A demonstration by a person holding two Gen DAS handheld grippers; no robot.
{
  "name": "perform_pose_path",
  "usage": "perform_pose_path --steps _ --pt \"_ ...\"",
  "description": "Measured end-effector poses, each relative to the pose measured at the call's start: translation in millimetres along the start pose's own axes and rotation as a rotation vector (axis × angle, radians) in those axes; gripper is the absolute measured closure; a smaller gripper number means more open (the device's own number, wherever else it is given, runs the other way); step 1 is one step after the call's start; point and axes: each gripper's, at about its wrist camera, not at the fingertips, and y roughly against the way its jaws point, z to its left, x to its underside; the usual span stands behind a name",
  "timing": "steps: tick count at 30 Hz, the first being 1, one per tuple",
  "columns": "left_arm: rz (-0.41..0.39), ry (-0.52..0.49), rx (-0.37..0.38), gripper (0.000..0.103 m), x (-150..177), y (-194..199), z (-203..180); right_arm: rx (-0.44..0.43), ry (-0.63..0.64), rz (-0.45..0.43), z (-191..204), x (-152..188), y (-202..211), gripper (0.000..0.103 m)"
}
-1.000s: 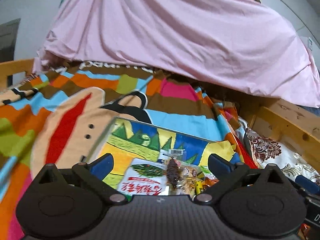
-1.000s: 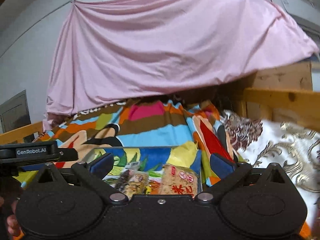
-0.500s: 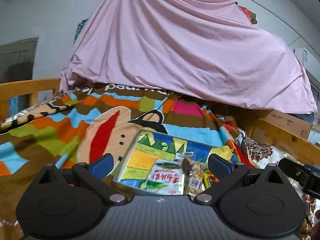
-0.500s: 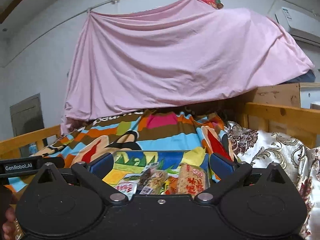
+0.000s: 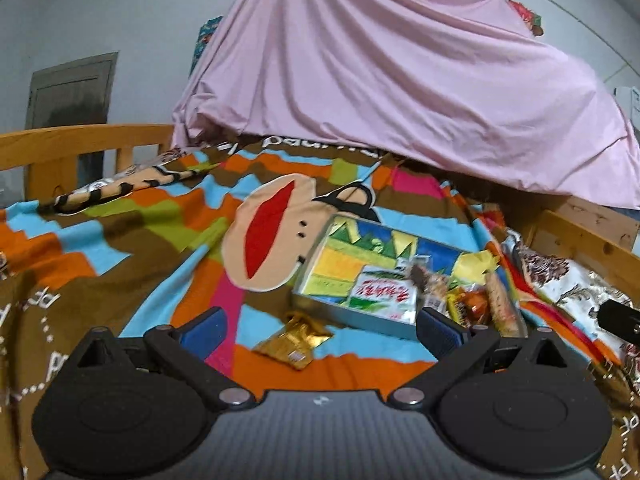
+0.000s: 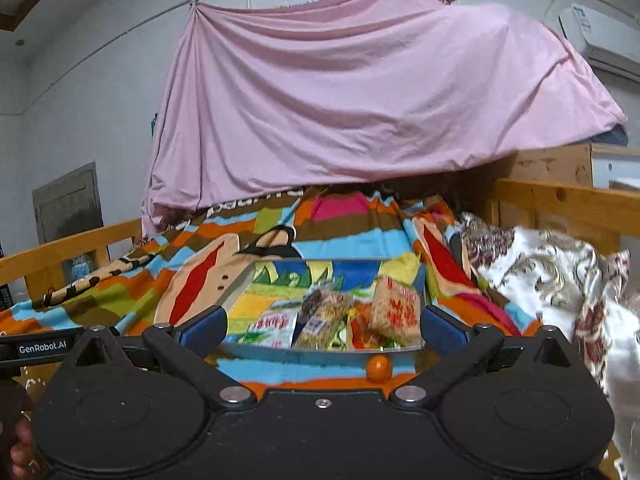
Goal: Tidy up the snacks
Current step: 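Lift both tools up away from the tray, then move left tool over the gold foil pack while right tool moves over the orange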
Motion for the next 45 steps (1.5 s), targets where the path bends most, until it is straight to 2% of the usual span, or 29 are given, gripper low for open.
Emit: perform_pose_path --steps 5,11,37,41,45 --pt "0.019 0.002 -0.015 0.000 8 3 8 0.017 -0.009 0.081 3 9 0 0.001" --pt "0.052 -0.017 -0.017 0.000 19 0 10 0.080 0.063 0.217 10 26 -20 0.001" --pt "0.167 -0.063 -0.062 0.001 32 -25 15 0.099 0.060 0.323 15 39 -50 0.001" --pt "0.182 -0.073 -0.072 0.000 32 -34 15 0.078 0.092 0.318 17 37 -55 0.001" --pt "0.178 -0.072 -0.088 0.000 31 -48 15 0.062 0.183 0.284 20 34 -69 0.001"
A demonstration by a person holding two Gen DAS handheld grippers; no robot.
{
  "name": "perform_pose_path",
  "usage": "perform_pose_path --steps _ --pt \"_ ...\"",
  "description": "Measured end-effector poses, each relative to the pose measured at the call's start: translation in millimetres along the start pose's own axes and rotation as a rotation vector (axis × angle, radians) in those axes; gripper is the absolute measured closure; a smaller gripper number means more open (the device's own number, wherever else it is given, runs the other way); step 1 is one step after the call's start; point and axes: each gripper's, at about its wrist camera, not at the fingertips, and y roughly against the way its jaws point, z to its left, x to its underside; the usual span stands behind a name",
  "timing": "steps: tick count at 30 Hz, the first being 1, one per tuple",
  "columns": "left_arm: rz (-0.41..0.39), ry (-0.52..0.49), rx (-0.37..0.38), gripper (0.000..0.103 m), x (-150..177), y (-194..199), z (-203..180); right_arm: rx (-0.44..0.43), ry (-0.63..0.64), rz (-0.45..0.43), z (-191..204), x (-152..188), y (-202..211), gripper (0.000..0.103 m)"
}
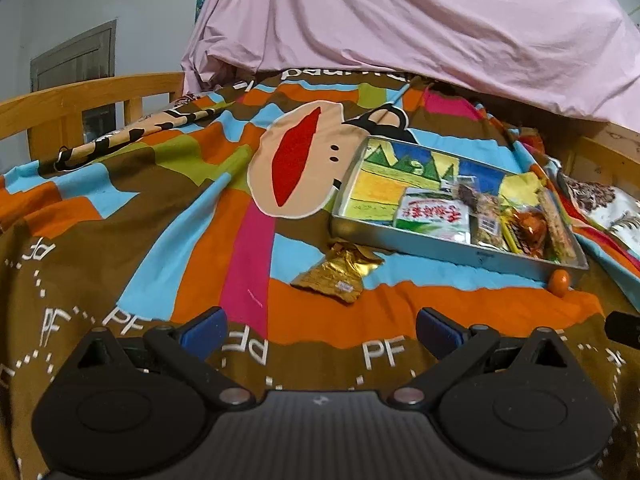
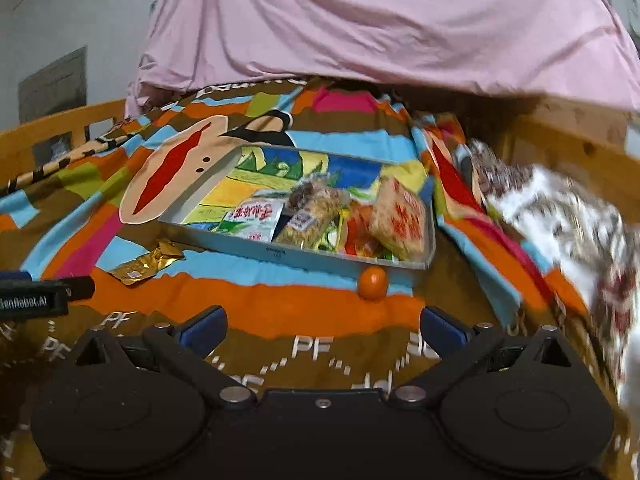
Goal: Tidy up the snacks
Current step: 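Move left tool over the gold foil pack while right tool moves over the orange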
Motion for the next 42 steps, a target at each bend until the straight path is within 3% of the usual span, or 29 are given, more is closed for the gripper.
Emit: perform_pose_path --steps 19,26,32,37,42 --pt "0.008 -0.010 0.046 0.000 -38 -81 -21 -0.025 0.010 -0.059 -5 -11 -64 0.001" --pt "0.039 -0.081 0.050 0.001 -41 -106 -22 0.004 -0.022 -0.034 -15 -11 -92 0.001" --pt "0.103 -0.096 0.094 0.000 -42 -127 -21 -0.001 -0.031 -0.017 -16 -10 -107 0.001" --pt "0.204 -0.106 0.116 0.000 -40 -148 -20 -0.028 -0.045 0.024 -19 -9 -124 0.001" --pt "0.233 -0.153 0.119 0.000 -37 -158 -26 -0.043 -0.088 0.067 -28 -8 -139 0.001"
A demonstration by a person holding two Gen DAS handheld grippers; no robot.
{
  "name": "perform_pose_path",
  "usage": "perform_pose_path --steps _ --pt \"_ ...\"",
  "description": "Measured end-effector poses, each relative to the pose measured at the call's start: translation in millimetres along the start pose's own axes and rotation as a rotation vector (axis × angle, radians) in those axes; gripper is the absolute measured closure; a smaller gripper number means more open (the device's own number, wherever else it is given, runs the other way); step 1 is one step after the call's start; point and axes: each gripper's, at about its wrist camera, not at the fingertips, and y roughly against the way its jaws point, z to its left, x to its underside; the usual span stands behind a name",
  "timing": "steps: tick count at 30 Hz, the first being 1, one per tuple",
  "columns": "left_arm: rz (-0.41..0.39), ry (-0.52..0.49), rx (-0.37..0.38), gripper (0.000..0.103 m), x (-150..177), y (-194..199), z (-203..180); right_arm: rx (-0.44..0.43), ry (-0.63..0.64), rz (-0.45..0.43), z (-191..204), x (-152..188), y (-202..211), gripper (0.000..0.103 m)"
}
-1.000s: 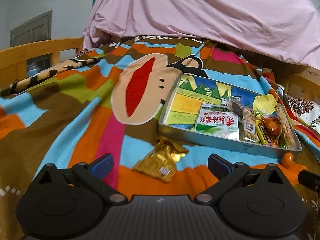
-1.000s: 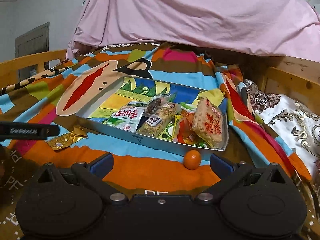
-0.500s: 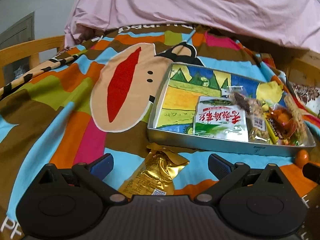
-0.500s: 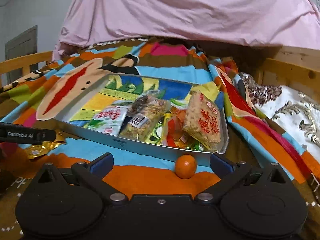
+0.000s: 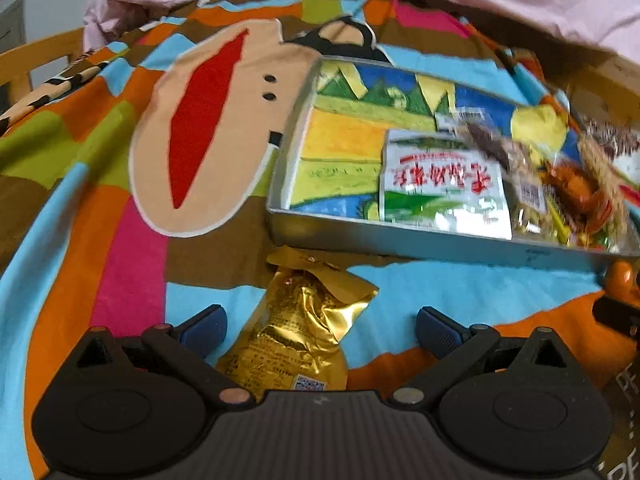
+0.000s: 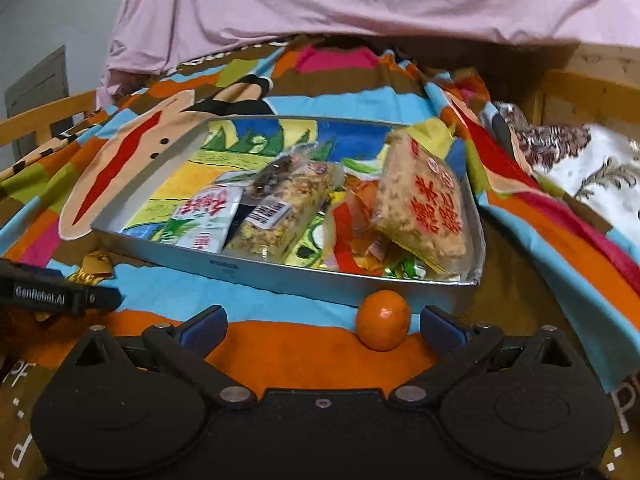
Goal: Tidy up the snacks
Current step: 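Move left tool over the gold foil pack while right tool moves over the orange, then close left tool on the gold foil pack while right tool closes on the orange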
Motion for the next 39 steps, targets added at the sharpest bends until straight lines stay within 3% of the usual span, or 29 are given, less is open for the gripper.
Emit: perform_pose_path --steps 3,5,9,12,19,23,25,31,39 --pt "0.011 -0.038 -0.012 0.001 -1 -2 -6 0.014 -0.037 0.010 -7 -2 -6 0.001" --pt "0.008 -0.062 0.023 0.001 -1 -1 -9 -0.001 -0.064 0.023 -13 -3 -11 0.001" --pt "0.018 -0.094 0.107 0.001 1 1 -16 -0.092 -0.096 0.040 -20 -4 -17 0.001" --pt "0.022 -0.109 0.124 0.001 2 0 -21 -0.134 -0.091 0.034 -18 -6 -19 0.002" --pt "0.013 -0.004 0.142 0.001 -3 -2 -12 -0.148 -0.081 0.044 -15 -6 -21 0.014" --pt "-0.002 0.062 0.126 0.010 -5 -3 -7 -0.142 -0.074 0.047 -12 -4 -21 0.032" --pt "-0.010 0.066 0.106 0.019 -6 -2 -6 -0.145 -0.055 0.046 -8 -4 -20 0.039" --pt "-0.023 0.086 0.093 0.038 -4 5 -6 -0.138 0.012 0.034 4 -3 -18 0.054" --pt "-0.002 0.069 0.103 0.037 -7 3 -13 -0.137 0.004 0.031 2 -3 -18 0.057"
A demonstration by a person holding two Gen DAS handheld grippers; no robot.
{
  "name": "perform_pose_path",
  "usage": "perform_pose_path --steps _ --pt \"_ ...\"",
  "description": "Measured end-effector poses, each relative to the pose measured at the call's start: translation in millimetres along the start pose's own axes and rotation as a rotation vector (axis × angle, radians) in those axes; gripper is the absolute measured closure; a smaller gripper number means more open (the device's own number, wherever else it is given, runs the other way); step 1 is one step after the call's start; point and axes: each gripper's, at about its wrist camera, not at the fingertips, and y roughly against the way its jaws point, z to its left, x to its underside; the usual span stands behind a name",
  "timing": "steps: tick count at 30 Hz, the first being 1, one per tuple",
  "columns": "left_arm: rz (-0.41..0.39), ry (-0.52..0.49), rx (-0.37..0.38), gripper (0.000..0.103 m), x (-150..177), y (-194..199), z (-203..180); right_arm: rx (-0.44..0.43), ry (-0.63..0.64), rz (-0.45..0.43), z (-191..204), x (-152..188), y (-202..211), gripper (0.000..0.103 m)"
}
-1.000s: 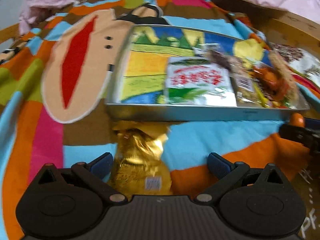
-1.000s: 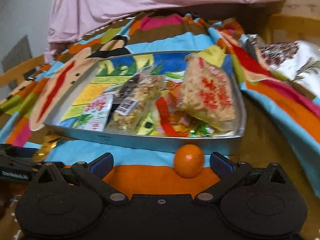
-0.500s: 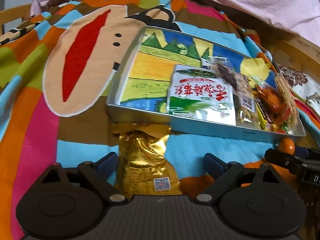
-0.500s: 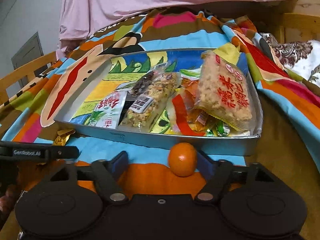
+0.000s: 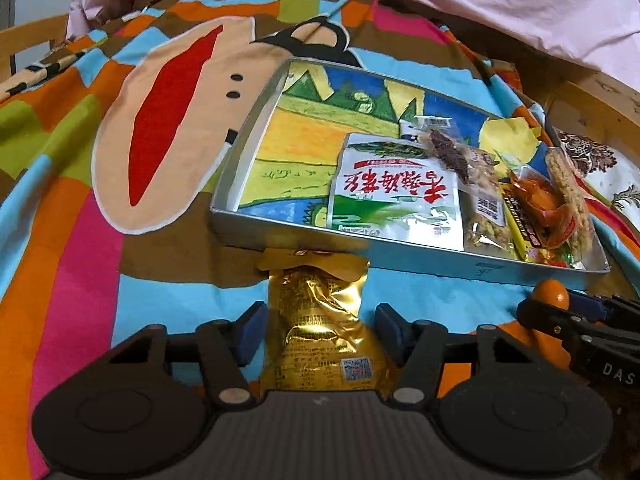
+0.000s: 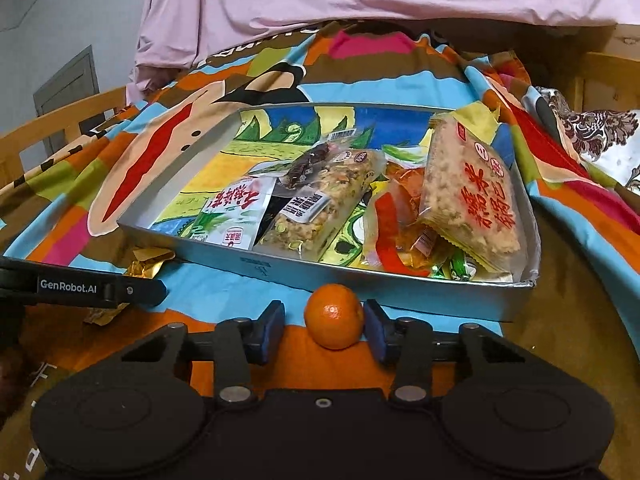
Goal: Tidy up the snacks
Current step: 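Close left tool on the gold foil pack while right tool closes on the orange, then lift the gold foil pack with left tool while right tool carries the orange to the tray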
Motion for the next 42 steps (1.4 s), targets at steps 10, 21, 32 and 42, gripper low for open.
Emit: perform_pose_path --steps 10,21,32,42 --pt "0.015 -0.004 -0.015 0.043 1 3 -8 0.004 0.035 -0.018 8 2 4 0.070" --pt "0.041 -0.031 0.003 0.049 12 21 -32 -0.055 0.139 -0.032 35 5 18 0.070" --pt "0.102 -0.074 -0.002 0.049 9 15 -31 -0.061 0.126 -0.034 33 5 19 0.070" --pt "-0.052 0.013 0.015 0.053 4 45 -30 -0.045 0.082 -0.135 27 -5 34 0.070"
